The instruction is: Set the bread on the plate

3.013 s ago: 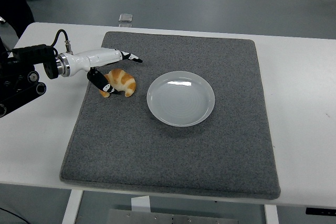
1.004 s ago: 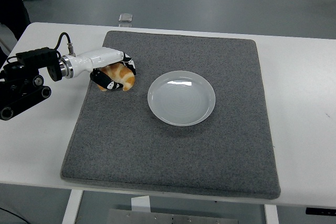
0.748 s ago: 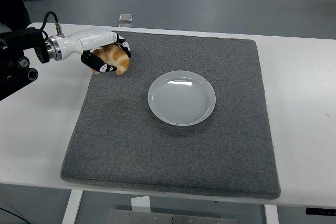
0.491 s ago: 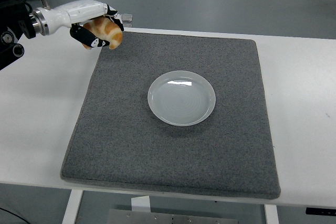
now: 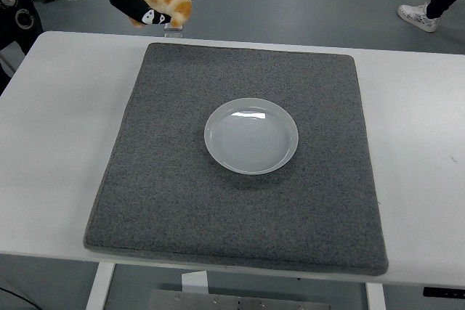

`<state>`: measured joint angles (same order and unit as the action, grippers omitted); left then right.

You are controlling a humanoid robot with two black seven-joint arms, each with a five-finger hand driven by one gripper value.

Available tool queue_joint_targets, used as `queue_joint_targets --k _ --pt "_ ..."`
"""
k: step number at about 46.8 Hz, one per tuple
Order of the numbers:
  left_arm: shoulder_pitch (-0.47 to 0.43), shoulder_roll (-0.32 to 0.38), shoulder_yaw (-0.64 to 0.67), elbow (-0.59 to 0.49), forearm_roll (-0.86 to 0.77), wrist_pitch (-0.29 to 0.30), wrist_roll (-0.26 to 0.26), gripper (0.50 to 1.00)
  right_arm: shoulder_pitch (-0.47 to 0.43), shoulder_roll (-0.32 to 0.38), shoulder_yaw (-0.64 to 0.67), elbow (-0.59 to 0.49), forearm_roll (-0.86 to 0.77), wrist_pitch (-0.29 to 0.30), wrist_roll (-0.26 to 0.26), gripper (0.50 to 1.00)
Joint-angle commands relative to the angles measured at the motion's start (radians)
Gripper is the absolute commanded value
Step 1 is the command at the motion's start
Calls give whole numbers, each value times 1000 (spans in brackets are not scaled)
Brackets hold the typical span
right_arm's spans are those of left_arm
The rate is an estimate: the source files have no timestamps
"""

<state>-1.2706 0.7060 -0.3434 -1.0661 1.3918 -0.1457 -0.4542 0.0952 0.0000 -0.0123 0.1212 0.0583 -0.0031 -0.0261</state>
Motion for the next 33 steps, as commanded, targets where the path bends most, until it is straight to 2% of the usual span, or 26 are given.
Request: queue_joint_targets --k 1,12,26,33 --pt "-9 -40 1 -18 -2 -8 0 500 0 0 0 0 0 0 0 952" --pt "-23 -134 4 -38 0 -11 2 500 0 0 0 0 0 0 0 952" --pt "0 -149 14 -31 18 -6 3 500 0 0 0 0 0 0 0 952" --pt "33 -217 20 -12 36 6 5 500 0 0 0 0 0 0 0 952"
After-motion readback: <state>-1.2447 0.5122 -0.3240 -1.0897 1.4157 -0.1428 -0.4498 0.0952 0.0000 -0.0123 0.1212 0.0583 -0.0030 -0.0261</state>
